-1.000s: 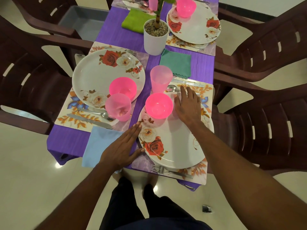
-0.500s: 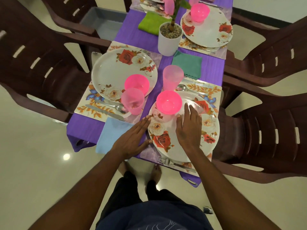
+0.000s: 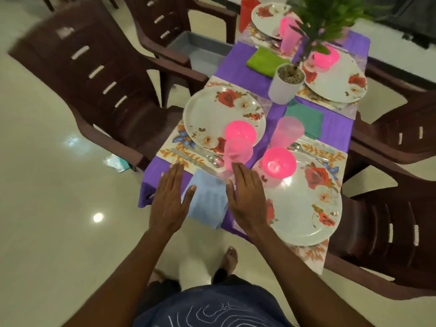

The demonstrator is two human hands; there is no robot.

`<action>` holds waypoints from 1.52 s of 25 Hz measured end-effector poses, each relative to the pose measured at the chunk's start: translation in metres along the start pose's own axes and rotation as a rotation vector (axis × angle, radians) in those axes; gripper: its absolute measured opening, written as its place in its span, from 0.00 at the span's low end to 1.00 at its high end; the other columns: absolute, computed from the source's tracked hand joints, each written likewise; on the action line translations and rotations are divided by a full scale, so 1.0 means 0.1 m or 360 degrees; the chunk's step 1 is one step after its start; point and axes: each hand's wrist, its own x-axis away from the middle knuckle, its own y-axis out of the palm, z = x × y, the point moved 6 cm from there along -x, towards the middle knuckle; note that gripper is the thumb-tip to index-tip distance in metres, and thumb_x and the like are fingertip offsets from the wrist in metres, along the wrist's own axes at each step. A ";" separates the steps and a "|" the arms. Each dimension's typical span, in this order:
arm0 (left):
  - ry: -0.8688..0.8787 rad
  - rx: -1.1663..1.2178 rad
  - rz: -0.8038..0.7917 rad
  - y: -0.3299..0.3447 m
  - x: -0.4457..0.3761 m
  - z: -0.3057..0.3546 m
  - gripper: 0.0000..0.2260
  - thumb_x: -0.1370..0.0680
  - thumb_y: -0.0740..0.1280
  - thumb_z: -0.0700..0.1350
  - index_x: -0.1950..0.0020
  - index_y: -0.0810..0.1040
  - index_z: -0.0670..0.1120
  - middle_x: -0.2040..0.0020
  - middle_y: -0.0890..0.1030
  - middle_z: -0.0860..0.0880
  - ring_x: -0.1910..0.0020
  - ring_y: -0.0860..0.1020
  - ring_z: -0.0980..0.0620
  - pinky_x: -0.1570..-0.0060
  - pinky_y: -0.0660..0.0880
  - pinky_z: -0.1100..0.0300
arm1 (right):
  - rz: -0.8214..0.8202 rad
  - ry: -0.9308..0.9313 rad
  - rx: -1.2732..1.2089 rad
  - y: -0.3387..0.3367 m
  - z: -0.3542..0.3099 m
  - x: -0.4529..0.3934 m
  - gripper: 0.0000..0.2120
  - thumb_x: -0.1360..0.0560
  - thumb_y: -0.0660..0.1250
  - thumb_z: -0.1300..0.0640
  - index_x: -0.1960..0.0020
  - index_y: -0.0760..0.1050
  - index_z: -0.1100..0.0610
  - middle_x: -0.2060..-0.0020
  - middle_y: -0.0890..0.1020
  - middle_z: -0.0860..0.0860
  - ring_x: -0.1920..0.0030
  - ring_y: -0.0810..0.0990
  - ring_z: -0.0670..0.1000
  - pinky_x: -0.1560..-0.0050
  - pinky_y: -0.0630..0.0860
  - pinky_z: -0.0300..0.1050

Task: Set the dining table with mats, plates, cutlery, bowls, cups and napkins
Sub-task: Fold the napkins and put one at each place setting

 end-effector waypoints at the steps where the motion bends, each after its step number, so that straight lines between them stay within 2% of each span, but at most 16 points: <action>1: -0.0028 0.0006 0.0029 -0.14 -0.02 -0.14 0.32 0.16 0.52 0.64 0.18 0.57 0.47 0.19 0.63 0.46 0.20 0.60 0.48 0.21 0.57 0.51 | -0.0027 -0.0053 -0.0032 0.12 -0.20 -0.07 0.23 0.17 0.60 0.52 0.25 0.69 0.60 0.29 0.75 0.56 0.28 0.72 0.55 0.25 0.67 0.54; 3: -0.0073 0.0041 0.0062 -0.42 -0.04 -0.48 0.33 0.17 0.50 0.66 0.17 0.54 0.48 0.18 0.59 0.48 0.18 0.54 0.53 0.20 0.53 0.52 | -0.0137 -0.0110 -0.0084 0.42 -0.65 -0.22 0.24 0.16 0.59 0.50 0.23 0.66 0.59 0.25 0.71 0.54 0.24 0.66 0.53 0.22 0.61 0.49; 5: -0.0104 0.0025 0.0104 -0.73 -0.01 -0.87 0.33 0.17 0.47 0.66 0.17 0.54 0.49 0.17 0.55 0.50 0.18 0.49 0.56 0.20 0.50 0.53 | -0.0273 -0.0124 -0.0055 0.78 -1.11 -0.33 0.27 0.15 0.56 0.47 0.20 0.62 0.57 0.22 0.66 0.53 0.21 0.61 0.51 0.20 0.56 0.50; 9: -0.0169 -0.0079 0.0161 -1.35 0.01 -1.71 0.30 0.16 0.47 0.63 0.16 0.50 0.52 0.17 0.50 0.53 0.18 0.46 0.56 0.19 0.49 0.51 | -0.0483 -0.0080 -0.0007 1.43 -1.94 -0.57 0.29 0.15 0.49 0.41 0.17 0.53 0.51 0.18 0.55 0.47 0.19 0.49 0.47 0.20 0.43 0.44; 11: -0.0225 -0.0086 0.0184 -1.68 -0.05 -2.11 0.30 0.16 0.46 0.63 0.16 0.49 0.52 0.16 0.50 0.53 0.18 0.46 0.55 0.19 0.50 0.49 | -0.0493 -0.0137 -0.0012 1.67 -2.41 -0.73 0.29 0.15 0.49 0.41 0.17 0.53 0.51 0.18 0.55 0.47 0.19 0.48 0.46 0.19 0.44 0.47; 14: -0.0275 -0.0072 0.0229 -2.13 -0.13 -2.52 0.32 0.17 0.44 0.65 0.16 0.49 0.52 0.16 0.51 0.53 0.18 0.45 0.56 0.19 0.46 0.52 | -0.0506 -0.0235 -0.0088 1.99 -3.01 -0.95 0.28 0.15 0.51 0.44 0.18 0.55 0.52 0.19 0.57 0.48 0.19 0.50 0.46 0.19 0.47 0.51; 18: -0.0415 0.0012 0.0299 -2.56 -0.42 -3.20 0.30 0.16 0.44 0.64 0.16 0.48 0.54 0.16 0.48 0.55 0.18 0.42 0.58 0.19 0.45 0.51 | -0.0500 -0.0344 -0.0074 2.54 -3.68 -1.42 0.28 0.15 0.50 0.43 0.18 0.56 0.52 0.19 0.59 0.49 0.19 0.51 0.47 0.19 0.45 0.50; 21: -0.0525 0.0048 0.0343 -2.89 -0.83 -3.87 0.28 0.15 0.47 0.61 0.16 0.46 0.55 0.16 0.46 0.56 0.19 0.40 0.59 0.19 0.42 0.51 | -0.0541 -0.0369 -0.0073 3.14 -4.18 -1.91 0.30 0.16 0.48 0.40 0.18 0.54 0.51 0.19 0.56 0.48 0.19 0.50 0.48 0.20 0.41 0.47; 25: -0.0615 0.0062 0.0366 -3.40 -1.47 -4.59 0.27 0.14 0.48 0.60 0.16 0.45 0.55 0.16 0.45 0.57 0.19 0.39 0.60 0.19 0.41 0.50 | -0.0664 -0.0451 -0.0203 3.91 -4.95 -2.56 0.30 0.16 0.47 0.39 0.17 0.50 0.49 0.18 0.52 0.47 0.18 0.46 0.46 0.19 0.44 0.51; 30: -0.0714 0.0048 0.0439 -4.22 -2.50 -5.45 0.29 0.15 0.45 0.64 0.16 0.46 0.55 0.16 0.46 0.57 0.19 0.39 0.61 0.19 0.43 0.48 | -0.0691 -0.0551 -0.0332 4.46 -6.02 -3.66 0.29 0.15 0.50 0.41 0.17 0.50 0.49 0.18 0.51 0.47 0.19 0.43 0.45 0.19 0.40 0.48; 34: -0.0598 0.0079 0.0423 -4.48 -3.37 -5.91 0.28 0.15 0.46 0.63 0.16 0.46 0.56 0.17 0.46 0.58 0.19 0.39 0.61 0.19 0.44 0.47 | -0.0668 -0.0485 -0.0279 4.83 -6.30 -4.51 0.29 0.15 0.49 0.40 0.17 0.50 0.48 0.18 0.50 0.46 0.19 0.43 0.44 0.19 0.41 0.49; 38: -0.0504 0.0107 0.0277 -4.56 -4.54 -6.68 0.29 0.15 0.49 0.63 0.16 0.49 0.54 0.16 0.47 0.56 0.20 0.38 0.61 0.19 0.42 0.49 | -0.0585 -0.0278 -0.0211 5.42 -6.44 -5.46 0.29 0.15 0.48 0.39 0.17 0.51 0.47 0.18 0.52 0.46 0.19 0.44 0.43 0.19 0.41 0.49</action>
